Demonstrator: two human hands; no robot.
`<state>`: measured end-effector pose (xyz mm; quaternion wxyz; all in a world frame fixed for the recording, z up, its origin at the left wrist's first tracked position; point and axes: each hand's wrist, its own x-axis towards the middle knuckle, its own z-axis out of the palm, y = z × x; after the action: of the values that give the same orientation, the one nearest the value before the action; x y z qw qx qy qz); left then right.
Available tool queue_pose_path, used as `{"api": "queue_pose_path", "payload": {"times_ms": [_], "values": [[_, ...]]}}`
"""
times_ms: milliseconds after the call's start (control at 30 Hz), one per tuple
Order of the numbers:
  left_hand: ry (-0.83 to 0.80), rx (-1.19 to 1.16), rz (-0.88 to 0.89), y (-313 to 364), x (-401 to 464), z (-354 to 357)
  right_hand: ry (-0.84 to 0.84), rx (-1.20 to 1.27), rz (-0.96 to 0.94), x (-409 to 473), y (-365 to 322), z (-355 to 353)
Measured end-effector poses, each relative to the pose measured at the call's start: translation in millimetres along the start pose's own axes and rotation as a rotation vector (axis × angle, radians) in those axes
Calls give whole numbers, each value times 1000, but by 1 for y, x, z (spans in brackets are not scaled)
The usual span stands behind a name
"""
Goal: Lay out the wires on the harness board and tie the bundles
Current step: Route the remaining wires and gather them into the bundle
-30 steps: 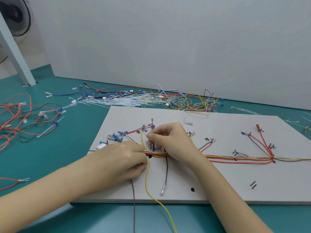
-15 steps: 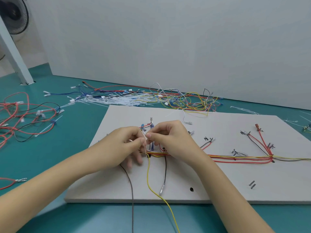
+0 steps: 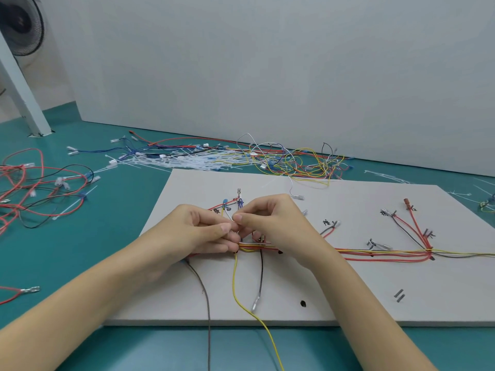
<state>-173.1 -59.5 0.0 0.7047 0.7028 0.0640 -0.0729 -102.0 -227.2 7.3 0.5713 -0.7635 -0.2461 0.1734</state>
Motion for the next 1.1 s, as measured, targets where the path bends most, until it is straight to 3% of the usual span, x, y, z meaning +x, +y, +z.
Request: {"api": "queue_pose_path", "payload": {"times_ms": [133,333,1100], "values": [[-59,-91,-25,-1,-1,-10,-22,58,25,-1,1,-2],[83,-121,35,-3,-1,-4,-40,126,54,-4,2,-2],[67,-39,123,-1,-3,7,-41,86,60,-6,-4,4]]}}
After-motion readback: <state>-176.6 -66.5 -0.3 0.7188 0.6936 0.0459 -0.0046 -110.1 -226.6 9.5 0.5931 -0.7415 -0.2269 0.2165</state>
